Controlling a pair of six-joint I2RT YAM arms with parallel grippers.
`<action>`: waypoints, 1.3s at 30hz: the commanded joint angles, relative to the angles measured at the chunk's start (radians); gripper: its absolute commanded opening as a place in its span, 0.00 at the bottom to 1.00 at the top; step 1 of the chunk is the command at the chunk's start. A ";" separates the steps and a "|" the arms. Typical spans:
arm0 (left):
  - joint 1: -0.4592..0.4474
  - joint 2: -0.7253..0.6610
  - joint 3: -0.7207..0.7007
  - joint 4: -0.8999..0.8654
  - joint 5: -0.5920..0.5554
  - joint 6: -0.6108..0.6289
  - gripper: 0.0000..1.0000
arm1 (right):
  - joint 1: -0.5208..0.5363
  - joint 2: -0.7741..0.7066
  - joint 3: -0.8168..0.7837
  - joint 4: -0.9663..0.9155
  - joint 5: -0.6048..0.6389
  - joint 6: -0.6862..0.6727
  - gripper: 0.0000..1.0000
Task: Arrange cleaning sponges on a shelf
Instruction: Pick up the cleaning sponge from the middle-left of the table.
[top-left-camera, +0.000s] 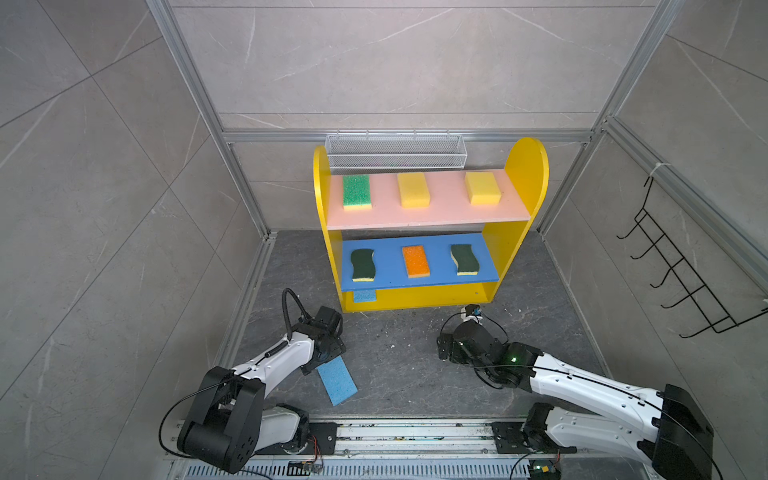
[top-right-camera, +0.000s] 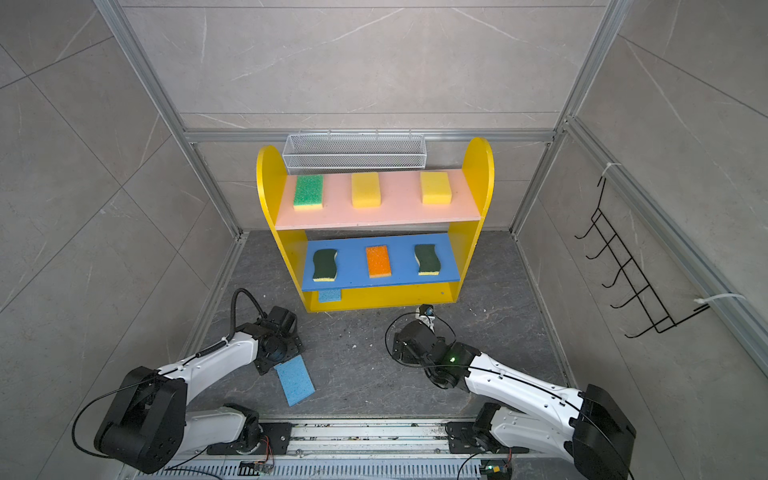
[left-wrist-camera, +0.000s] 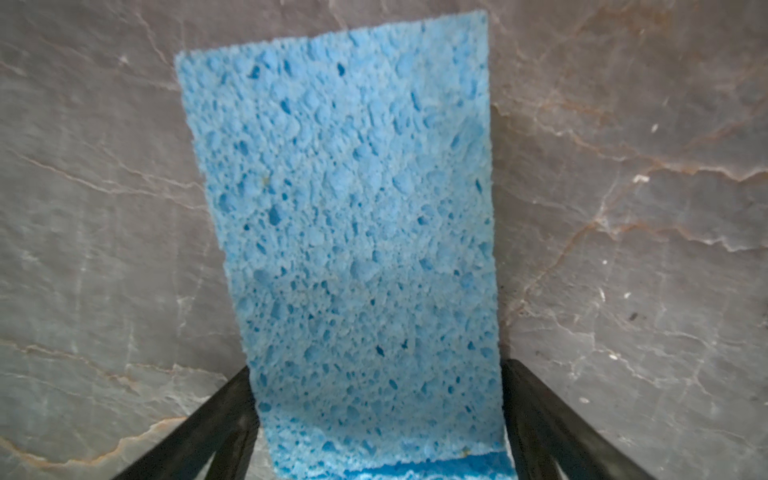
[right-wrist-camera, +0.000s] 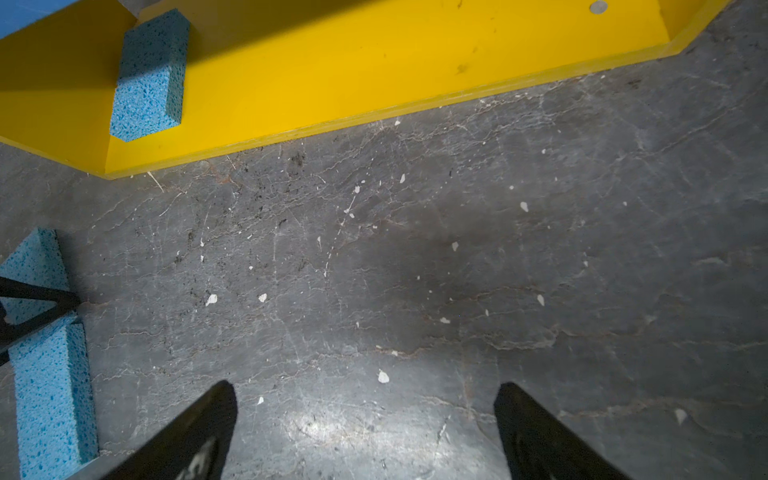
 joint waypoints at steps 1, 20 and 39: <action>-0.013 0.003 -0.001 -0.021 -0.016 -0.017 0.83 | -0.009 -0.023 -0.006 -0.027 0.011 -0.024 0.99; -0.199 -0.140 0.113 -0.230 -0.199 0.052 0.72 | -0.035 -0.113 0.092 -0.243 0.163 -0.072 0.99; -0.570 -0.015 0.274 -0.150 -0.304 0.062 0.74 | -0.120 -0.239 0.076 -0.354 0.251 -0.114 1.00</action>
